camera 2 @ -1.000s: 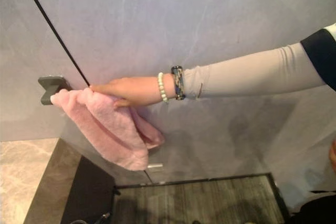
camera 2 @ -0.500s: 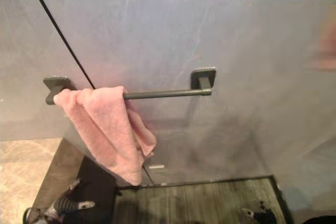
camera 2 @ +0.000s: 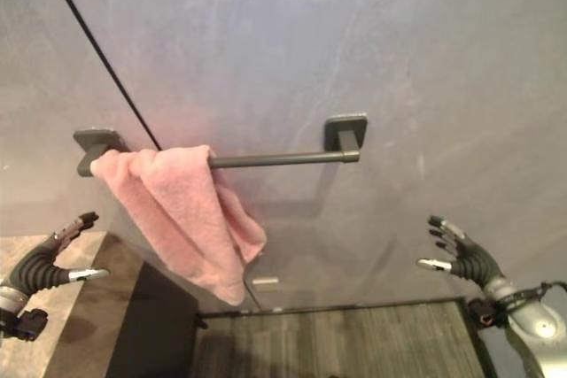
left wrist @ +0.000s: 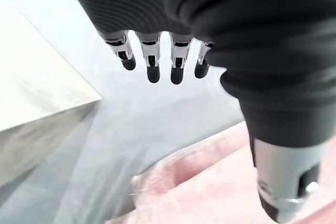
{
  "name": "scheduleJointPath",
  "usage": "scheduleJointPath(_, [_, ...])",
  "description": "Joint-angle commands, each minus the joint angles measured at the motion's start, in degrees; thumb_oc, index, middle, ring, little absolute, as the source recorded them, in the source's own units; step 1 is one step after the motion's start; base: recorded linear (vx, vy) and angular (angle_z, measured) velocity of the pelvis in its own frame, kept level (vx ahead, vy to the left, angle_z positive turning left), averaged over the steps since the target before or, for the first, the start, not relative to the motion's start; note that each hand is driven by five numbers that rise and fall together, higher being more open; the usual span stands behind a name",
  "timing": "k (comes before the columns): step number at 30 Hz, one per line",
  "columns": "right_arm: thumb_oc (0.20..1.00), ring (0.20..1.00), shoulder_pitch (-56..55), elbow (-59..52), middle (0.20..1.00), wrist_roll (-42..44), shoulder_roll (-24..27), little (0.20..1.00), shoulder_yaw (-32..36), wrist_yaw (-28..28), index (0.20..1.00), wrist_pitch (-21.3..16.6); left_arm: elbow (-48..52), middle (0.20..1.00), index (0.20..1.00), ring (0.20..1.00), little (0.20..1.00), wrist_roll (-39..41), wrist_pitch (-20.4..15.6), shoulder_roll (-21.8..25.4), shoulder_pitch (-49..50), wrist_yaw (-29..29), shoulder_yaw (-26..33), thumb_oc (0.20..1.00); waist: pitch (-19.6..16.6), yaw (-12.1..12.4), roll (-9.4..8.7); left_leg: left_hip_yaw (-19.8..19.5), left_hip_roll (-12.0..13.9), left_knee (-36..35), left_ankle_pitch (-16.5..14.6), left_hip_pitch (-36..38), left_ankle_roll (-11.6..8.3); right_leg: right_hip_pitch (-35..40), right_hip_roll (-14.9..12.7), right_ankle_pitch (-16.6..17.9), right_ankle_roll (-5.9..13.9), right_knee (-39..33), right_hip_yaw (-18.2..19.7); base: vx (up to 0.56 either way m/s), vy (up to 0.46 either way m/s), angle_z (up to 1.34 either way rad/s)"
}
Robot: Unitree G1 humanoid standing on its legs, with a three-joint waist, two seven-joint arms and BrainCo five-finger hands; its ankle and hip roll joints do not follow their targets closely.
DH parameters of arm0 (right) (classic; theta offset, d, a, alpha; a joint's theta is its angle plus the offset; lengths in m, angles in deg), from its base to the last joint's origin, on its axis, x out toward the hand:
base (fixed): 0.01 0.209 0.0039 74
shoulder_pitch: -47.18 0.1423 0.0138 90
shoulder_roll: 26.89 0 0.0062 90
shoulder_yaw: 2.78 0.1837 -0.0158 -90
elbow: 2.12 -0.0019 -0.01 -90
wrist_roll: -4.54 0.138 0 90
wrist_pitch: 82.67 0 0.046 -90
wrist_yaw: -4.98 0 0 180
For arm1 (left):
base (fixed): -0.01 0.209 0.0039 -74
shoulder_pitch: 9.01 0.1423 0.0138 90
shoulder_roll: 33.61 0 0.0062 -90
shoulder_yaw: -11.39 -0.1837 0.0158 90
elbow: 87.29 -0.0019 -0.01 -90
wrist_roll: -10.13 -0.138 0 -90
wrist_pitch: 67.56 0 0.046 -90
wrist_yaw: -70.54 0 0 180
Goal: Put brush and paste in cup on sink, flatten towel.
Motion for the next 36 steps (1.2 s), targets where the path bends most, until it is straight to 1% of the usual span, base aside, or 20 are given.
scheduleJointPath(1, [1.000, 1.000, 7.2, 0.1, 1.000, 4.1, 0.7, 1.000, -3.4, -1.4, 1.000, -2.5, 2.0, 1.000, 1.000, 1.000, 1.000, 6.0, -3.4, 6.6, -3.9, 1.9, 4.1, 1.000, -0.8, 1.7, -2.62, 1.0, 4.8, 0.7, 1.4, -1.4, -4.17, -2.8, -7.6, 2.7, 6.54, 0.0, -1.7, -0.01, 0.003, 0.12])
scheduleJointPath(2, [1.000, 1.000, 12.2, -0.7, 1.000, 5.2, 1.9, 1.000, -8.0, -1.7, 1.000, -2.3, 1.9, 1.000, 1.000, 1.000, 1.000, 8.3, -3.6, 8.3, -6.4, 2.5, 3.0, 1.000, -0.6, 2.2, -2.85, 0.8, 4.7, 0.7, 1.6, -1.6, -4.18, -2.7, -7.7, 2.8, 6.52, 0.0, -2.0, -0.01, 0.001, 0.09])
scheduleJointPath(5, [1.000, 1.000, 16.8, -0.1, 1.000, 4.7, 2.3, 1.000, -12.0, -1.1, 1.000, -2.1, 1.5, 1.000, 1.000, 1.000, 1.000, 8.3, -3.4, 9.5, -9.0, 2.2, 1.3, 1.000, -0.5, 2.7, -3.15, 0.7, 4.7, 0.7, 1.7, -1.9, -4.23, -2.8, -7.7, 2.8, 6.51, 0.0, -2.2, 0.00, 0.004, 0.05])
scheduleJointPath(6, [1.000, 1.000, 22.1, -1.1, 1.000, 3.9, 2.8, 1.000, -16.4, -0.9, 1.000, -1.5, 1.5, 1.000, 1.000, 1.000, 1.000, 9.1, -3.2, 10.7, -12.4, 2.9, -1.4, 1.000, -0.3, 3.1, -3.40, 0.6, 4.7, 0.7, 1.8, -2.2, -4.26, -2.9, -7.6, 2.8, 6.50, 0.0, -2.2, 0.00, 0.014, 0.14])
scheduleJointPath(9, [1.000, 1.000, 28.5, -0.8, 1.000, 3.0, 2.2, 1.000, -21.6, -0.2, 1.000, -1.0, 1.4, 1.000, 1.000, 1.000, 1.000, 11.4, -2.6, 11.1, -17.5, 3.5, -5.6, 1.000, 0.0, 3.5, -3.92, 0.2, 4.7, 0.7, 2.0, -2.7, -4.24, -3.1, -7.7, 2.9, 6.43, 0.0, -2.6, 0.00, 0.012, 0.12])
scheduleJointPath(10, [1.000, 1.000, 28.6, -0.7, 1.000, 3.0, 2.2, 1.000, -21.7, -0.2, 1.000, -1.1, 1.3, 1.000, 1.000, 1.000, 1.000, 11.4, -2.6, 11.1, -17.6, 3.5, -5.7, 1.000, 0.0, 3.5, -3.89, 0.2, 4.7, 0.7, 2.0, -2.7, -4.24, -3.1, -7.7, 2.9, 6.44, 0.0, -2.6, -0.01, 0.017, 0.11])
scheduleJointPath(11, [1.000, 1.000, 32.0, -0.4, 1.000, 2.9, 1.3, 1.000, -24.1, 0.4, 1.000, -0.4, 1.4, 1.000, 1.000, 1.000, 1.000, 12.6, -2.1, 11.2, -20.7, 3.7, -7.9, 1.000, 0.2, 3.7, -4.21, 0.0, 4.7, 0.7, 2.1, -3.1, -4.23, -3.3, -7.7, 3.1, 6.45, 0.0, -2.8, -0.01, 0.009, 0.09])
scheduleJointPath(12, [1.000, 1.000, 32.1, -0.4, 1.000, 2.9, 1.4, 1.000, -24.1, 0.4, 1.000, -0.4, 1.3, 1.000, 1.000, 1.000, 1.000, 12.6, -2.2, 11.1, -20.8, 3.7, -8.0, 1.000, 0.2, 3.7, -4.19, 0.0, 4.7, 0.7, 2.1, -3.2, -4.23, -3.3, -7.7, 3.1, 6.45, 0.0, -2.8, -0.01, 0.019, 0.04])
scheduleJointPath(13, [1.000, 1.000, 33.5, 0.1, 1.000, 3.4, 0.6, 1.000, -25.0, 0.7, 1.000, -0.2, 1.4, 1.000, 1.000, 1.000, 1.000, 14.1, -1.9, 11.0, -22.8, 4.2, -9.7, 1.000, 0.4, 3.8, -4.41, -0.1, 4.7, 0.7, 2.1, -3.4, -4.21, -3.5, -7.7, 3.2, 6.48, 0.0, -2.8, 0.00, 0.000, 0.00])
scheduleJointPath(14, [1.000, 1.000, 36.1, 0.0, 1.000, 3.9, -0.4, 1.000, -27.2, 1.0, 1.000, 0.3, 0.6, 1.000, 1.000, 1.000, 1.000, 14.5, -1.4, 10.7, -26.0, 4.3, -12.5, 1.000, 0.6, 4.0, -4.98, -0.3, 4.7, 0.7, 2.1, -3.8, -4.16, -3.7, -7.7, 3.2, 6.45, 0.0, -3.0, 0.00, 0.000, 0.00])
scheduleJointPath(16, [1.000, 1.000, 38.0, 0.4, 1.000, 5.1, -1.8, 1.000, -28.9, 1.1, 1.000, 1.3, -0.7, 1.000, 1.000, 1.000, 1.000, 13.6, -1.0, 10.9, -29.2, 4.2, -16.2, 1.000, 1.0, 4.0, -5.38, -0.4, 4.6, 0.7, 2.1, -4.2, -4.15, -4.0, -7.7, 3.3, 6.51, 0.0, -3.2, 0.00, 0.009, 0.04])
scheduleJointPath(17, [1.000, 1.000, 38.0, 0.5, 1.000, 5.2, -1.8, 1.000, -28.8, 1.1, 1.000, 1.3, -0.9, 1.000, 1.000, 1.000, 1.000, 13.6, -1.0, 10.9, -29.5, 4.2, -16.4, 1.000, 1.0, 4.0, -5.37, -0.4, 4.6, 0.7, 2.1, -4.2, -4.14, -4.0, -7.7, 3.3, 6.51, 0.0, -3.2, 0.00, 0.013, 0.11])
scheduleJointPath(18, [1.000, 1.000, 38.7, 1.3, 1.000, 5.7, -2.8, 1.000, -29.5, 1.1, 1.000, 1.7, -1.5, 1.000, 1.000, 1.000, 1.000, 12.9, -0.8, 10.6, -30.9, 3.9, -17.9, 1.000, 1.1, 4.0, -5.60, -0.5, 4.5, 0.7, 2.1, -4.4, -4.08, -4.2, -7.7, 3.3, 6.52, 0.0, -3.2, 0.01, 0.023, 0.11])
scheduleJointPath(19, [1.000, 1.000, 42.5, 2.9, 1.000, 5.4, -4.4, 1.000, -31.7, 2.2, 1.000, 2.5, -2.4, 1.000, 1.000, 1.000, 1.000, 12.4, -0.6, 10.7, -34.7, 3.8, -22.0, 1.000, 1.1, 4.1, -5.98, -0.4, 4.5, 0.7, 2.0, -4.6, -3.99, -4.4, -7.8, 3.5, 6.62, 0.0, -3.1, 0.01, 0.023, 0.06])
scheduleJointPath(20, [1.000, 1.000, 42.5, 3.0, 1.000, 5.4, -4.4, 1.000, -31.7, 2.2, 1.000, 2.5, -2.5, 1.000, 1.000, 1.000, 1.000, 12.4, -0.6, 10.7, -34.9, 3.8, -22.1, 1.000, 1.1, 4.1, -5.98, -0.4, 4.5, 0.7, 2.0, -4.6, -3.99, -4.4, -7.8, 3.5, 6.62, 0.0, -3.1, 0.02, 0.029, 0.03])
scheduleJointPath(23, [1.000, 1.000, 47.1, 5.1, 1.000, 5.9, -8.5, 1.000, -34.5, 3.5, 1.000, 3.3, -2.3, 1.000, 1.000, 1.000, 1.000, 11.2, -0.4, 9.8, -39.7, 2.6, -26.5, 1.000, 1.0, 4.3, -6.68, 0.0, 4.3, 0.7, 1.7, -4.6, -3.76, -4.6, -8.0, 3.7, 6.71, 0.0, -2.6, 0.02, 0.022, -0.03])
scheduleJointPath(27, [1.000, 1.000, 50.4, 6.0, 1.000, 6.0, -9.8, 1.000, -37.3, 3.2, 1.000, 3.9, -2.0, 1.000, 1.000, 1.000, 1.000, 11.4, -0.3, 9.6, -41.4, 2.6, -27.7, 1.000, 0.8, 4.6, -7.20, 0.2, 4.3, 0.7, 1.6, -4.5, -3.70, -4.6, -8.0, 3.7, 6.78, 0.0, -2.5, 0.02, 0.013, -0.08])
scheduleJointPath(28, [1.000, 1.000, 52.1, 6.8, 1.000, 6.5, -10.6, 1.000, -38.4, 3.4, 1.000, 4.2, -2.2, 1.000, 1.000, 1.000, 1.000, 11.3, -0.3, 9.7, -43.0, 2.5, -28.8, 1.000, 0.8, 4.8, -7.46, 0.2, 4.3, 0.7, 1.6, -4.5, -3.74, -4.6, -8.0, 3.7, 6.80, 0.0, -2.5, 0.00, 0.000, 0.00])
scheduleJointPath(34, [1.000, 1.000, 54.7, 6.6, 1.000, 7.5, -11.5, 1.000, -39.7, 3.2, 1.000, 4.4, -1.8, 1.000, 1.000, 1.000, 1.000, 10.6, -0.4, 10.2, -44.9, 2.3, -30.5, 1.000, 1.1, 5.0, -7.75, 0.1, 4.3, 0.7, 1.7, -4.9, -3.77, -4.9, -7.9, 3.7, 6.72, 0.0, -2.7, 0.00, 0.000, 0.00])
scheduleJointPath(36, [1.000, 1.000, 56.7, 6.5, 1.000, 8.3, -11.9, 1.000, -41.1, 3.1, 1.000, 4.9, -1.7, 1.000, 1.000, 1.000, 1.000, 10.5, -0.3, 10.6, -46.2, 2.3, -31.7, 1.000, 1.1, 5.1, -7.94, 0.0, 4.4, 0.7, 1.7, -5.0, -3.80, -4.9, -7.9, 3.6, 6.72, 0.0, -2.7, 0.00, 0.000, 0.00])
